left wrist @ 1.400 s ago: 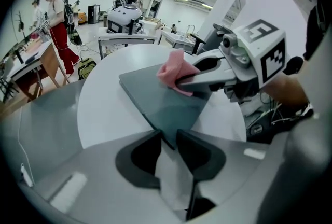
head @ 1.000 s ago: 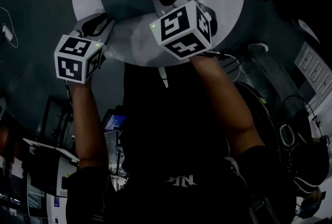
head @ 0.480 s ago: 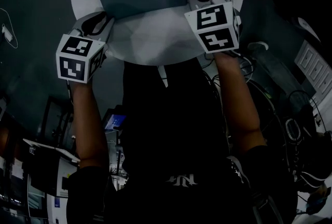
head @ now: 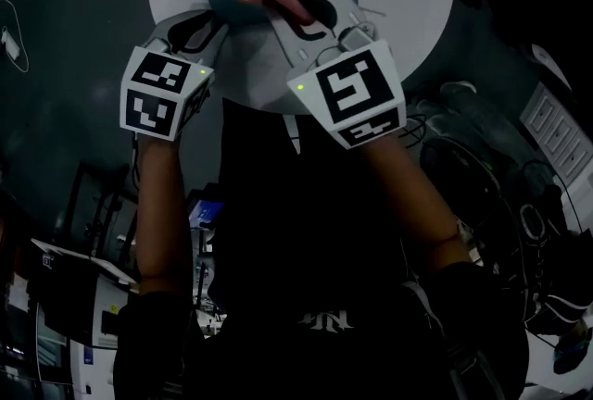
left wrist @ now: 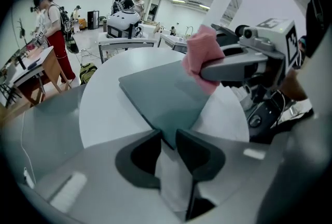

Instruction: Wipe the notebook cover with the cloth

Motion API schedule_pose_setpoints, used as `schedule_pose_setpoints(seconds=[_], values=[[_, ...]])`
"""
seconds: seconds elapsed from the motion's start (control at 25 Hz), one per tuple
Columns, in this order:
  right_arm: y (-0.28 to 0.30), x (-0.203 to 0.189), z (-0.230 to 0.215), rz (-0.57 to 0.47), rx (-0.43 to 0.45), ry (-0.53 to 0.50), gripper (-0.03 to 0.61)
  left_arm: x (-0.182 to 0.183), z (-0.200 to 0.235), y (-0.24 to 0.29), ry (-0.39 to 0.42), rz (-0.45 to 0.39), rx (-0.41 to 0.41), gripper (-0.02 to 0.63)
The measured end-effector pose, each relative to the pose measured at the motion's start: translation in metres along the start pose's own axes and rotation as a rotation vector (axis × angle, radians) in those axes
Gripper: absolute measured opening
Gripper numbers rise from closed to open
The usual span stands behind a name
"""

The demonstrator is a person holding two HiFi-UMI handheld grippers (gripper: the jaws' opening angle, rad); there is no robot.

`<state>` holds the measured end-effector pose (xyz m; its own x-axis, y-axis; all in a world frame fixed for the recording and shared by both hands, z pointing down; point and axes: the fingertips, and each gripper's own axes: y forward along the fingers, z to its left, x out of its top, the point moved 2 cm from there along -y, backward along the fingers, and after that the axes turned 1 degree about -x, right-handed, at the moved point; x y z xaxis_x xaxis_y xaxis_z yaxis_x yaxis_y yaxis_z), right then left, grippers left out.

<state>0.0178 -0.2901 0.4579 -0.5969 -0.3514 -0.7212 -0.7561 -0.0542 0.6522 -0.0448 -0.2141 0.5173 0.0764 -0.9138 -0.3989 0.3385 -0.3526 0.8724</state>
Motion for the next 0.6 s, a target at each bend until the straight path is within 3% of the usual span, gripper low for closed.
schedule_pose_setpoints(seconds=[0.12, 0.28, 0.6], values=[[0.033, 0.01, 0.042, 0.038, 0.069, 0.047, 0.028, -0.006, 0.005, -0.015, 0.018, -0.015, 0.005, 0.089], [0.065, -0.01, 0.089, 0.156, 0.103, 0.062, 0.028, -0.032, 0.004, -0.032, 0.027, -0.031, 0.016, 0.087], [0.079, -0.019, 0.101, 0.239, 0.089, -0.129, 0.026, -0.038, 0.001, -0.033, 0.046, -0.039, 0.027, 0.087]])
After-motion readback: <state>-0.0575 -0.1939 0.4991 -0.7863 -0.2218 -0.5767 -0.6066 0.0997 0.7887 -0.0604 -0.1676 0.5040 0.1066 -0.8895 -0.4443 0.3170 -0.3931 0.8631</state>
